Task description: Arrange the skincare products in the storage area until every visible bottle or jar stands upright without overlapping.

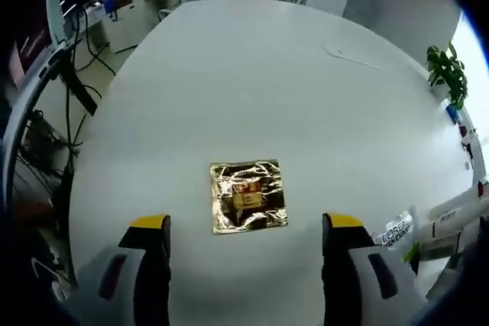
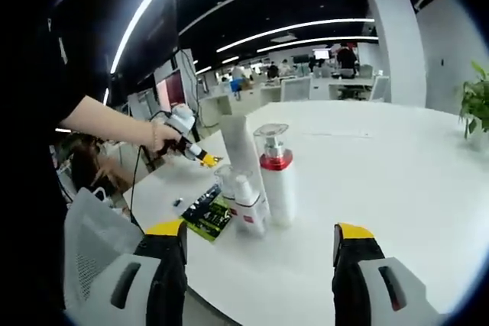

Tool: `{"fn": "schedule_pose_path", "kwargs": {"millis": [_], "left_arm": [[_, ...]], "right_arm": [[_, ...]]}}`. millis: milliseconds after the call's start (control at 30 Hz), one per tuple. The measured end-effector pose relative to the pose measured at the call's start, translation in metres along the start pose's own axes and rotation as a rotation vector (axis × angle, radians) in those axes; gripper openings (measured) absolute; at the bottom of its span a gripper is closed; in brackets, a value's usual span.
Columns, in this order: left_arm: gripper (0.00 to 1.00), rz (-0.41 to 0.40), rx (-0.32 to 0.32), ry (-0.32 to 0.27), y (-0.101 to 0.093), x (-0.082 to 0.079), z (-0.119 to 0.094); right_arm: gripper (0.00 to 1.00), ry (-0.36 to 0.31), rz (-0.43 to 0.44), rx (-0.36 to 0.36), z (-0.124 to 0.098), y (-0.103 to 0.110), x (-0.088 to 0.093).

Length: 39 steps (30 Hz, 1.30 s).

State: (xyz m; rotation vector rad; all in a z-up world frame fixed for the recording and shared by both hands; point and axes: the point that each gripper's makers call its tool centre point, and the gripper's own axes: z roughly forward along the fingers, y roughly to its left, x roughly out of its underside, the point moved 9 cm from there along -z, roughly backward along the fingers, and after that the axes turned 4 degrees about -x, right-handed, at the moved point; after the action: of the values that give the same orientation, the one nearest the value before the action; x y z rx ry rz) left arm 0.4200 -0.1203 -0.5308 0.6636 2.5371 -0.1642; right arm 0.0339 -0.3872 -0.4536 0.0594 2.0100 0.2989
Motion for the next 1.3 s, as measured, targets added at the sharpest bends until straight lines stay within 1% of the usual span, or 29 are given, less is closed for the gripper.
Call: {"fn": "schedule_pose_path", "kwargs": {"millis": [67, 200, 267, 367, 567, 633, 700, 733, 767, 967, 1167, 1300], "left_arm": [[0.7, -0.001, -0.006, -0.001, 0.001, -0.001, 0.003], [0.71, -0.017, -0.04, 0.004, 0.004, 0.0, 0.005], [0.68, -0.004, -0.047, -0.007, 0.004, -0.001, 0.005], [0.66, 0.0, -0.05, -0.012, 0.007, -0.003, 0.007], [0.59, 0.02, -0.063, -0.053, 0.009, -0.004, 0.008], [0.52, 0.031, -0.06, -0.062, 0.006, -0.003, 0.005], [0.42, 0.03, -0.064, -0.067, 0.006, -0.002, 0.001], [0.39, 0.028, -0.062, -0.066, 0.007, -0.002, 0.002], [0.41, 0.019, -0.067, -0.069, 0.009, -0.003, 0.004], [0.39, 0.006, -0.06, -0.071, 0.014, -0.006, 0.008], [0.38, 0.0, -0.069, -0.082, 0.014, -0.005, 0.006], [0.38, -0.013, -0.066, -0.086, 0.012, -0.004, -0.001]], "right_arm": [[0.8, 0.002, 0.009, 0.0, 0.0, 0.0, 0.0], [0.79, 0.005, 0.01, 0.004, 0.0, -0.001, 0.001], [0.79, 0.011, 0.007, 0.006, 0.0, -0.001, 0.001], [0.79, 0.016, 0.008, 0.007, 0.001, -0.001, 0.002], [0.78, 0.02, 0.009, 0.013, 0.001, -0.002, 0.003], [0.78, 0.022, 0.011, 0.014, 0.001, -0.002, 0.003], [0.78, 0.023, 0.01, 0.016, 0.001, -0.002, 0.003], [0.78, 0.024, 0.01, 0.018, 0.001, -0.002, 0.003], [0.78, 0.024, 0.011, 0.018, 0.001, -0.002, 0.004], [0.78, 0.025, 0.01, 0.019, 0.001, 0.0, 0.002], [0.78, 0.021, 0.011, 0.02, 0.001, -0.002, 0.002], [0.78, 0.02, 0.01, 0.02, 0.001, -0.003, 0.003]]}}
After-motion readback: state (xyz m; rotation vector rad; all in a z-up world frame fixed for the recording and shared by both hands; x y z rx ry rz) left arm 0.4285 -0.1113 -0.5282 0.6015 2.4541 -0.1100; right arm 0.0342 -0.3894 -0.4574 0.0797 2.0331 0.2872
